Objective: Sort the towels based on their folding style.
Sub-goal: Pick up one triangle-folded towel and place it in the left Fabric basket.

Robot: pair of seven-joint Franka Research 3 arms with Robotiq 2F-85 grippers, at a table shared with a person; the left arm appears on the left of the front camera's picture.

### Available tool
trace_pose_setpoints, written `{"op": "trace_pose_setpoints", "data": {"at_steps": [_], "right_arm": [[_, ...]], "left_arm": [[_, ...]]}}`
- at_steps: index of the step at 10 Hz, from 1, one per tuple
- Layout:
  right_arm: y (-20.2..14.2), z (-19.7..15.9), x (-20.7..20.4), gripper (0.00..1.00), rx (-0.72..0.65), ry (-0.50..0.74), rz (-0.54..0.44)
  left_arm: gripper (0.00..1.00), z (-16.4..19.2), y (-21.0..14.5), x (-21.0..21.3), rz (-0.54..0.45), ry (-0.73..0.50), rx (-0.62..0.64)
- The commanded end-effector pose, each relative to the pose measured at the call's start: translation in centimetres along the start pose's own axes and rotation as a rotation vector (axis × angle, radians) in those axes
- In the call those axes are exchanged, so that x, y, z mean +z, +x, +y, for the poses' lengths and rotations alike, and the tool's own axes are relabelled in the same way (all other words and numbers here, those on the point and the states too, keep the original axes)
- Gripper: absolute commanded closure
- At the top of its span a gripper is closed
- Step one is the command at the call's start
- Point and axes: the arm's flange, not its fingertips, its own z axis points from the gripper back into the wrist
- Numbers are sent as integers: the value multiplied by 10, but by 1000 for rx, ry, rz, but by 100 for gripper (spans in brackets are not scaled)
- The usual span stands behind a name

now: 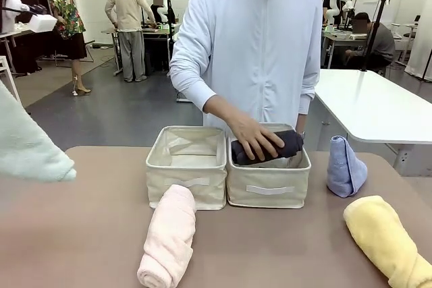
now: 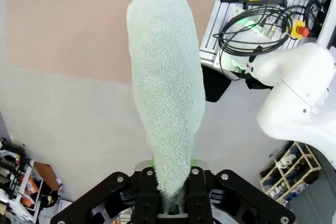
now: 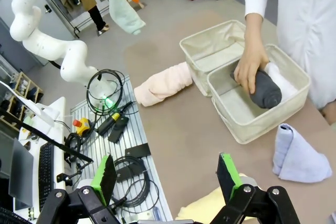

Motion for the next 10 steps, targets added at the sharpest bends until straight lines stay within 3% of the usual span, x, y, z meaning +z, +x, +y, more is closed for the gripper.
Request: {"op": "trace_pose_setpoints", "data": {"at_steps": [1,4,7,9,10], "right_arm": [[2,-1,0,0,17,16,-26],[2,-1,0,0,17,16,-26],[2,-1,0,0,17,16,-26],[2,-1,0,0,17,16,-26],[2,-1,0,0,17,16,-26]], "left_arm": [[84,9,18,19,-31,-4,11],[84,42,101,48,-42,-9,-33],[84,75,206,55,-101,-41,-95],[84,91,241,51,-132,-51,-155],[84,93,233,46,-137,-46,-153]]}}
